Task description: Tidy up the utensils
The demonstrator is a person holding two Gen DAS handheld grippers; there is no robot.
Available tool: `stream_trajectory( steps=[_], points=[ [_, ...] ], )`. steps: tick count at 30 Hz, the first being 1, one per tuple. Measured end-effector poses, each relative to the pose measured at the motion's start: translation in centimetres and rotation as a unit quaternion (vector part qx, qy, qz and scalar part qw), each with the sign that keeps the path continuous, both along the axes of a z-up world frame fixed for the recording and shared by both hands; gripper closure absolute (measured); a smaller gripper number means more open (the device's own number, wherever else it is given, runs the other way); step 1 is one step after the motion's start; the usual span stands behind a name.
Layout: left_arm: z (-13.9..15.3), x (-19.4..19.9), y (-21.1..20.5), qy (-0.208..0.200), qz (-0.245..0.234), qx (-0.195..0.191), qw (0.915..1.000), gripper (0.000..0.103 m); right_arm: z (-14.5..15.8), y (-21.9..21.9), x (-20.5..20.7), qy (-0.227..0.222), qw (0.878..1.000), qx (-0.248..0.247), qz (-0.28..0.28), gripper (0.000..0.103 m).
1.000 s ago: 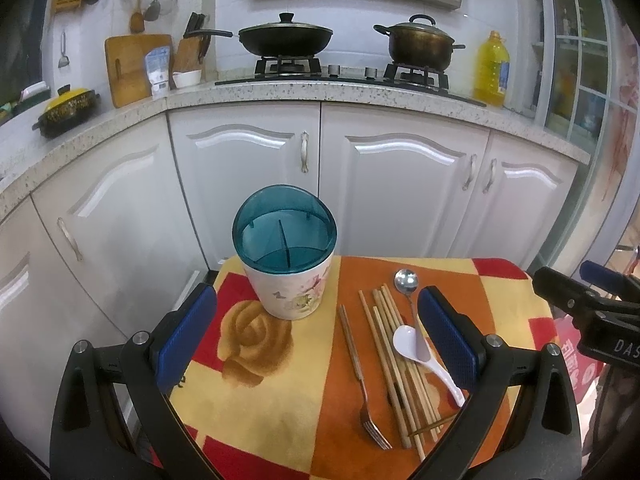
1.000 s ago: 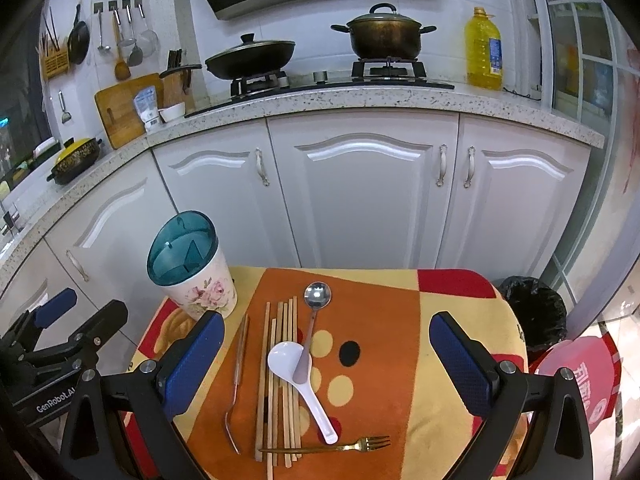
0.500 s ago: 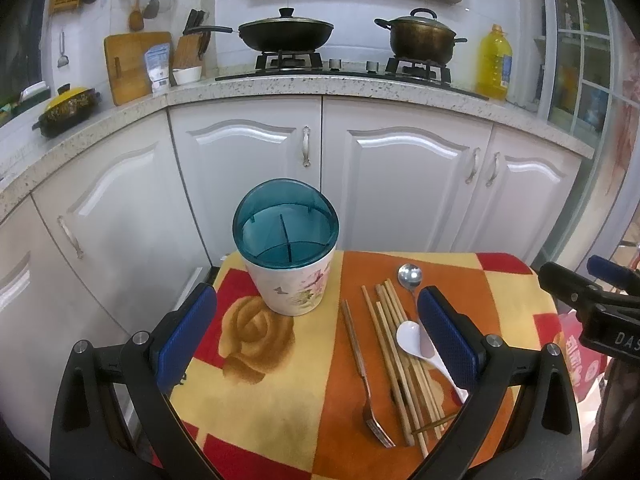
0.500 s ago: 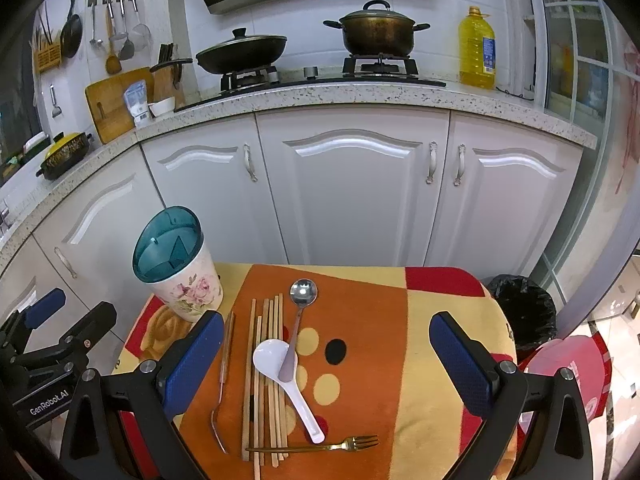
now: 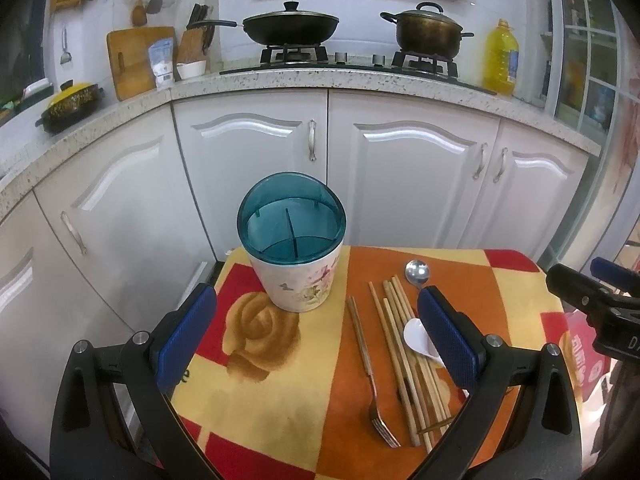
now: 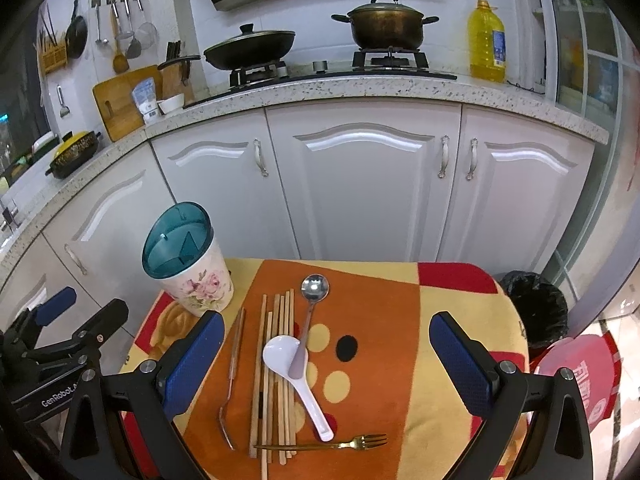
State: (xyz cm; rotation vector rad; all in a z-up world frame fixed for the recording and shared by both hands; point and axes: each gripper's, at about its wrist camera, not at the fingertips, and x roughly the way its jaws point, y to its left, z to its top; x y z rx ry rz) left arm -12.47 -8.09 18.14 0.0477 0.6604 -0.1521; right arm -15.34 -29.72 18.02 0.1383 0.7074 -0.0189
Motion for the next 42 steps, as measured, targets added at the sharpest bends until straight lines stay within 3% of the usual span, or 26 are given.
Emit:
stream_trajectory(
  steps=[42],
  points=[
    [-0.64, 0.02, 0.05, 0.008, 0.003, -0.005, 1.0, 0.002, -0.47, -0.36, 0.0, 0.008, 0.999, -0.035, -0.025, 0.0]
  ],
)
